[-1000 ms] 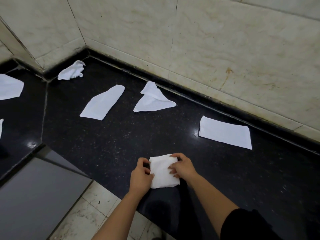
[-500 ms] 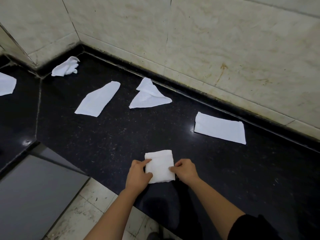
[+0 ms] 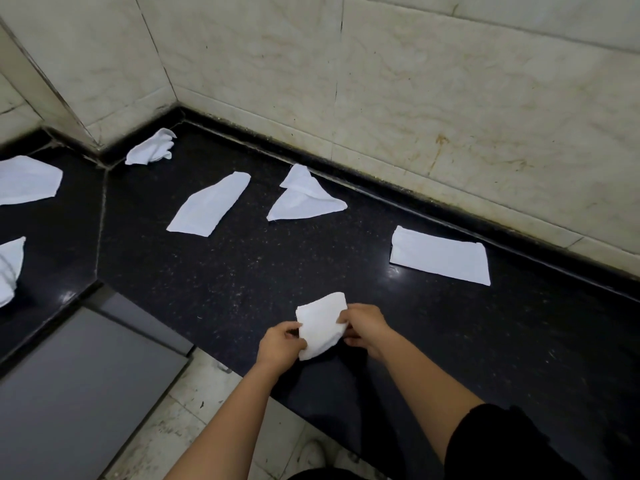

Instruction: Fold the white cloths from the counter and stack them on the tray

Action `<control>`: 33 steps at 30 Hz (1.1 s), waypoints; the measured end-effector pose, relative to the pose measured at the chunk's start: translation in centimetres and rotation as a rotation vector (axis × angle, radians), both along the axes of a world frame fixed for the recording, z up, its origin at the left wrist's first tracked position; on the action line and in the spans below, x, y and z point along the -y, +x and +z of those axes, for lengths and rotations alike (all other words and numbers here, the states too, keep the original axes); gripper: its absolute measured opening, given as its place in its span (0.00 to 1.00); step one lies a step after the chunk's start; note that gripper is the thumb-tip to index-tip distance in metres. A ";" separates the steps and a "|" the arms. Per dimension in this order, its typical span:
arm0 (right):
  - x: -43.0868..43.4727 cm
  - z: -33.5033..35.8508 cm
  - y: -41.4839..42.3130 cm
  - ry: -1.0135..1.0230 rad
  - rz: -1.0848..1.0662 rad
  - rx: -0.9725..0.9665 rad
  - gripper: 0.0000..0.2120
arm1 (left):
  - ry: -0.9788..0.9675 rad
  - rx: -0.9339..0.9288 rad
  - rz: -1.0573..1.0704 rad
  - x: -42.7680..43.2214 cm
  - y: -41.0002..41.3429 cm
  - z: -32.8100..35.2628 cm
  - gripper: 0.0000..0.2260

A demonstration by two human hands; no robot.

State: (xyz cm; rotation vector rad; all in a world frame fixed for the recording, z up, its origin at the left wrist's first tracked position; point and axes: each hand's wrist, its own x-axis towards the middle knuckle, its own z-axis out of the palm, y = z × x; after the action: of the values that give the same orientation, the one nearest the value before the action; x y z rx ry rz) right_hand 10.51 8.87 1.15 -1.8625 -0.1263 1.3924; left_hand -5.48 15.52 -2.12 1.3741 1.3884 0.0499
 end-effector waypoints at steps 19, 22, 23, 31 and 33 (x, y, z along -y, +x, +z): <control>12.9 11.1 8.8 0.332 -0.343 -0.061 0.05 | -0.702 0.592 -0.022 5.5 12.0 8.9 0.19; 17.6 13.0 11.3 0.344 -0.436 0.038 0.11 | -0.594 0.584 -0.196 8.4 16.0 12.3 0.14; 19.0 13.8 12.0 0.336 -0.461 0.084 0.12 | -0.567 0.577 -0.244 9.3 17.3 13.3 0.13; 33.1 21.1 19.8 0.288 -0.559 0.386 0.05 | -0.459 0.632 -0.533 21.2 27.9 21.6 0.14; 36.8 23.0 21.6 0.284 -0.565 0.445 0.04 | -0.463 0.657 -0.572 24.8 30.2 23.1 0.13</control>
State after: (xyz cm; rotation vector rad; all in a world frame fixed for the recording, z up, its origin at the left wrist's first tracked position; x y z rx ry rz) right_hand 32.08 -27.89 24.16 -1.7519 -0.0129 0.5395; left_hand 24.69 -9.30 20.98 1.1610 0.3987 -0.1755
